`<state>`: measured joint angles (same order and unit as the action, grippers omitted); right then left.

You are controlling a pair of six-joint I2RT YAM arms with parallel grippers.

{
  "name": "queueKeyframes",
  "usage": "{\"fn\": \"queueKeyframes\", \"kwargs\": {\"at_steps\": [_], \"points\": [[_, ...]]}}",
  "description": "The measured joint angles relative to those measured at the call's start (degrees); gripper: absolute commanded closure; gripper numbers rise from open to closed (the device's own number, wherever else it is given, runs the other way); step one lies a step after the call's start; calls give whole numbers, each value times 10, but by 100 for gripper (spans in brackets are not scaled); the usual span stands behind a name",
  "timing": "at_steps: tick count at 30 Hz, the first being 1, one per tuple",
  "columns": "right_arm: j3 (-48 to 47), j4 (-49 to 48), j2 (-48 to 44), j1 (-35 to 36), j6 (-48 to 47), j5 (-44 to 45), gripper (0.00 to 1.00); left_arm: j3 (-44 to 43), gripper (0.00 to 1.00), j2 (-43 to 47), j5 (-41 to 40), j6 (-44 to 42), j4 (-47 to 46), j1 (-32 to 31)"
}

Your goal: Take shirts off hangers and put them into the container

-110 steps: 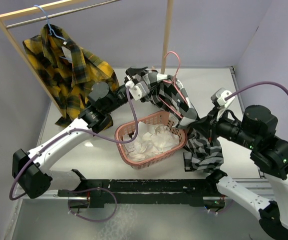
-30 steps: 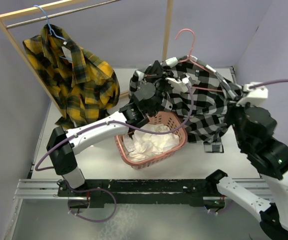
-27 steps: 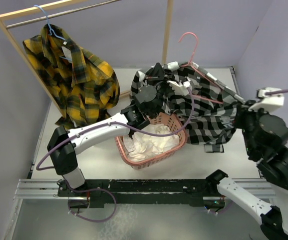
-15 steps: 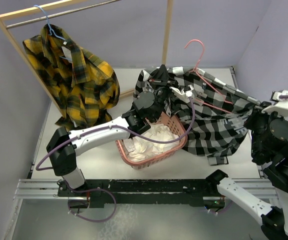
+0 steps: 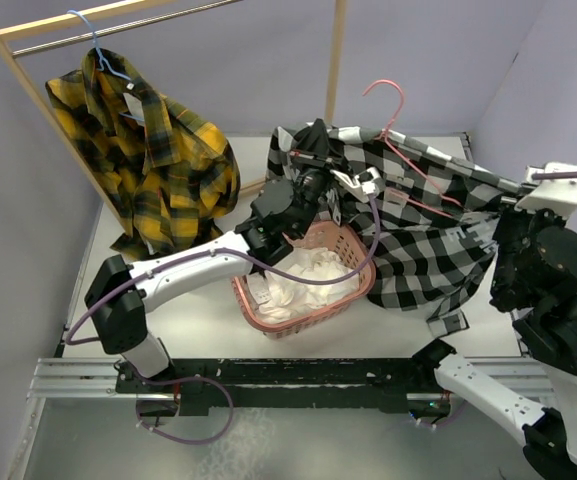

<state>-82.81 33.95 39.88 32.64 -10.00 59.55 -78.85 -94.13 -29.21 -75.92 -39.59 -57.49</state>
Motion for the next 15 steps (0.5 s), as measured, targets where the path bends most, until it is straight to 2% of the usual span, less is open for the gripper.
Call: {"fn": "queueKeyframes", "kwargs": {"at_steps": [5, 13, 14, 15], "points": [[19, -7, 10, 1, -22, 4, 100, 0, 100, 39, 17, 2, 29, 16], [0, 75, 10, 3, 74, -63, 98, 0, 100, 110, 51, 44, 142, 26], [-1, 81, 7, 3, 83, -72, 85, 0, 100, 113, 56, 49, 152, 27], [-4, 89, 5, 3, 93, -86, 67, 0, 100, 116, 60, 54, 159, 28]]}}
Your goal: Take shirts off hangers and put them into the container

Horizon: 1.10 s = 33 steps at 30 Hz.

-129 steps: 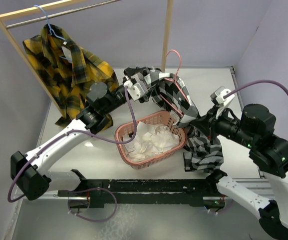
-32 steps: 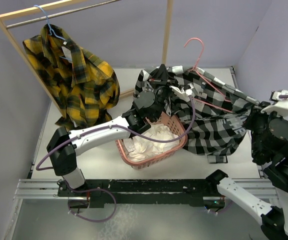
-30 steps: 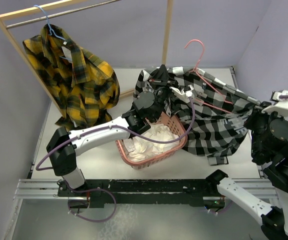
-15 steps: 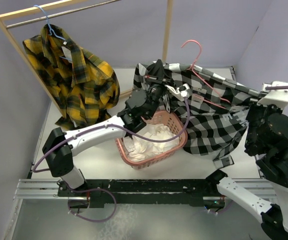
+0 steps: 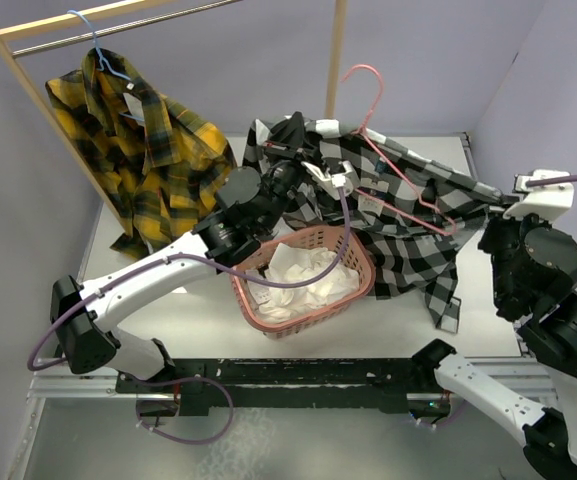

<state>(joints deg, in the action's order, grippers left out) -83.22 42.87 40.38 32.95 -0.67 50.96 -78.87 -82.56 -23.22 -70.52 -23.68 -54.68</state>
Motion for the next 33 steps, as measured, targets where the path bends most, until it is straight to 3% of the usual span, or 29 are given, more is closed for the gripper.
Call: {"fn": "queueKeyframes", "kwargs": {"at_steps": [1, 2, 4, 11, 18, 25, 33], "points": [[-3, 8, -1, 0, 10, -10, 52, 0, 100, 1, 1, 5, 5, 1], [-7, 22, 0, -2, 20, -16, 46, 0, 100, 1, -5, 10, 9, 4], [-17, 47, -4, -6, 37, -33, 43, 0, 100, 1, -17, 17, 12, 17], [-61, 98, -7, -9, 74, -134, 48, 0, 100, -14, -45, 30, -15, 22], [-71, 96, -68, -11, 83, -296, 54, 2, 100, -46, -51, 39, -15, 20], [-97, 95, -70, -12, 89, -312, 51, 22, 100, -27, -25, 63, 3, 14], [-60, 86, -42, -12, 84, -358, 57, 31, 100, 17, 37, 95, 20, 12]]}}
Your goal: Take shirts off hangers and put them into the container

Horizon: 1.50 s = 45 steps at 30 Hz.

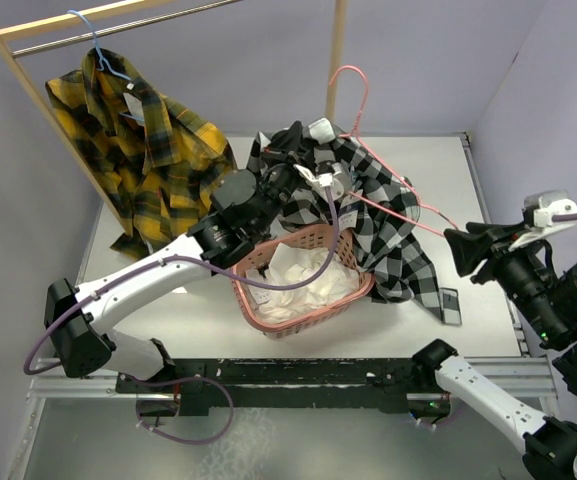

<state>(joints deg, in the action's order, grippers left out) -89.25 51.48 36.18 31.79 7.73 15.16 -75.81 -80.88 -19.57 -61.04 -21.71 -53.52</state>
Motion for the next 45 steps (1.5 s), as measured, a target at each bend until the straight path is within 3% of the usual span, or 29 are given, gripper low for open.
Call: {"fn": "queueKeyframes", "kwargs": {"at_steps": [20, 28, 33, 41, 45], "points": [[17, -10, 17, 0, -6, -108, 60, 73, 100, -44, 83, 21, -93, -31], [44, -16, 25, 0, -6, -139, 81, 74, 100, -44, 85, 19, -108, -40], [45, -18, 28, 0, -5, -148, 100, 74, 100, -44, 85, 19, -108, -49], [43, -18, 28, 1, 9, -120, 100, 65, 100, -61, 71, 17, -114, -51], [43, -14, 19, 1, 25, -51, 100, -18, 100, -142, 60, 18, -102, -54]]}}
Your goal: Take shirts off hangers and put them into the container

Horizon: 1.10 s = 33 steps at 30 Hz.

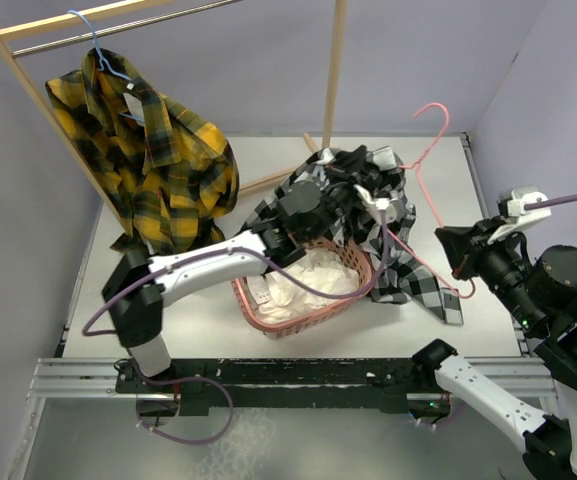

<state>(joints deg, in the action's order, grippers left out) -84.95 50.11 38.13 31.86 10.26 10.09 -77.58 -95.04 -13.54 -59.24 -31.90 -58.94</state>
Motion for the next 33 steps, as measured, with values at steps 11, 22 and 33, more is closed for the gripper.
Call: {"fn": "queueKeyframes", "kwargs": {"at_steps": [11, 22, 33], "points": [[1, 5, -49, 0, 11, 158, 100, -281, 7, -191, -13, -15, 51, -20], [7, 27, -56, 0, 11, 218, 100, -80, 10, -39, -113, 82, 74, 0], [9, -3, -29, 0, 11, 188, 100, 7, 31, 277, -129, 260, 184, -1]]}}
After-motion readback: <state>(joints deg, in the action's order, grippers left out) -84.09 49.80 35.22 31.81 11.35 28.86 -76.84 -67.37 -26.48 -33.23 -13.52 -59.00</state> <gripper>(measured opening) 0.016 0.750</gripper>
